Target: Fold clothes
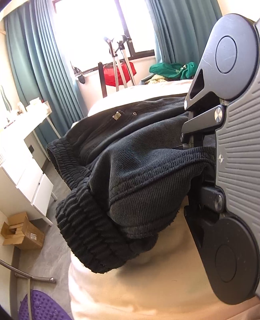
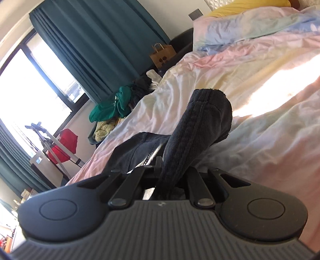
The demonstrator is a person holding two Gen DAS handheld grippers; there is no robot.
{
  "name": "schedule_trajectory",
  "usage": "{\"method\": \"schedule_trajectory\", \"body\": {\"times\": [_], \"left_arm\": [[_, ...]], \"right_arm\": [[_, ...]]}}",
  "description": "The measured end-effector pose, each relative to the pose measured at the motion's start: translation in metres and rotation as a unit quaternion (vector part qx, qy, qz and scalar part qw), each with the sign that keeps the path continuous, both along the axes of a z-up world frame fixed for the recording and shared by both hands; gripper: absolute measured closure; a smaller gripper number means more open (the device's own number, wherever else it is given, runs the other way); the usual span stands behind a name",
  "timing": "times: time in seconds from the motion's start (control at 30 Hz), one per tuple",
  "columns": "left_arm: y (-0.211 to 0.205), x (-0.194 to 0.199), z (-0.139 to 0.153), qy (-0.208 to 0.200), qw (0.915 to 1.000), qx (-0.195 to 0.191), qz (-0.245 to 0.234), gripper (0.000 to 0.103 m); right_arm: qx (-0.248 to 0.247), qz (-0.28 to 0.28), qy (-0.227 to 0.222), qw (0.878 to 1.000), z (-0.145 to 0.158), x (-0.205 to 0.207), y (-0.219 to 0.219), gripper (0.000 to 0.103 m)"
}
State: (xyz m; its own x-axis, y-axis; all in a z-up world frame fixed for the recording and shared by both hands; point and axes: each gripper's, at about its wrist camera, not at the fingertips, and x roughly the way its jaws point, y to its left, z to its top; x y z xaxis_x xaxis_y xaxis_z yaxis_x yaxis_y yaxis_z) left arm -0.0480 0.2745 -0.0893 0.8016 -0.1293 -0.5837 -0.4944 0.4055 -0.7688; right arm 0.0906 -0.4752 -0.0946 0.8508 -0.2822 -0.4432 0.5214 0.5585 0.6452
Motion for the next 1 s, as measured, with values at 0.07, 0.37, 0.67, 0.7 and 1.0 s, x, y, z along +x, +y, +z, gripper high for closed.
{"method": "schedule_trajectory", "body": {"times": [0.07, 0.37, 0.67, 0.7, 1.0], "left_arm": [[-0.001, -0.005, 0.004, -0.015, 0.9999, 0.007, 0.001, 0.095], [-0.009, -0.008, 0.043, -0.049, 0.9950, 0.078, -0.041, 0.096], [-0.010, 0.028, 0.088, -0.072, 0.9894, 0.107, -0.066, 0.096], [-0.010, 0.035, 0.091, -0.074, 0.9889, 0.109, -0.068, 0.096], [-0.001, 0.169, 0.133, -0.083, 0.9887, 0.100, -0.075, 0.096]], "right_arm": [[0.002, -0.004, -0.006, 1.000, 0.001, -0.002, 0.000, 0.097], [-0.022, -0.040, -0.070, 0.997, 0.021, -0.027, -0.003, 0.098], [-0.036, -0.042, -0.056, 0.997, 0.023, -0.024, 0.000, 0.098], [-0.037, -0.044, -0.052, 0.997, 0.023, -0.022, 0.001, 0.098], [-0.066, -0.038, -0.029, 0.997, 0.047, 0.093, -0.001, 0.098]]}}
